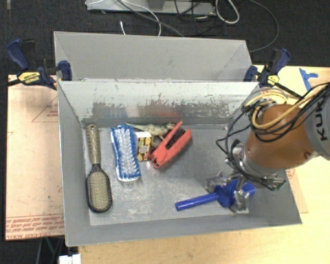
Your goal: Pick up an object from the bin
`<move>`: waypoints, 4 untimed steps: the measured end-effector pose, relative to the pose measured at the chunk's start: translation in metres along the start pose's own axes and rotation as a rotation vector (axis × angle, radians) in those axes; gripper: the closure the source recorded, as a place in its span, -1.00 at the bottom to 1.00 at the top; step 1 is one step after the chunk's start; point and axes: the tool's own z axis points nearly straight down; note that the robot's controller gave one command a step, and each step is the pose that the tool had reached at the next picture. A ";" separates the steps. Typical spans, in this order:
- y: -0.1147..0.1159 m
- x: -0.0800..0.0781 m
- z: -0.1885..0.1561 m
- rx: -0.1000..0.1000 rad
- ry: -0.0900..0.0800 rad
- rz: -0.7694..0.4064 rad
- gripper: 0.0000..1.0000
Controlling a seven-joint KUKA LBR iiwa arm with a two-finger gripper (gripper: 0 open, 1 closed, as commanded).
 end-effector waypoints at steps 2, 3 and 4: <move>0.001 0.000 -0.013 -0.002 0.001 0.000 1.00; 0.001 0.000 -0.035 -0.003 0.002 0.002 1.00; 0.001 -0.001 -0.056 -0.001 0.000 0.003 1.00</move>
Offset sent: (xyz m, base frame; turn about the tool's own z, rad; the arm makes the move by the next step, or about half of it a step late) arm 0.0000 -0.0001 0.0260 -0.0003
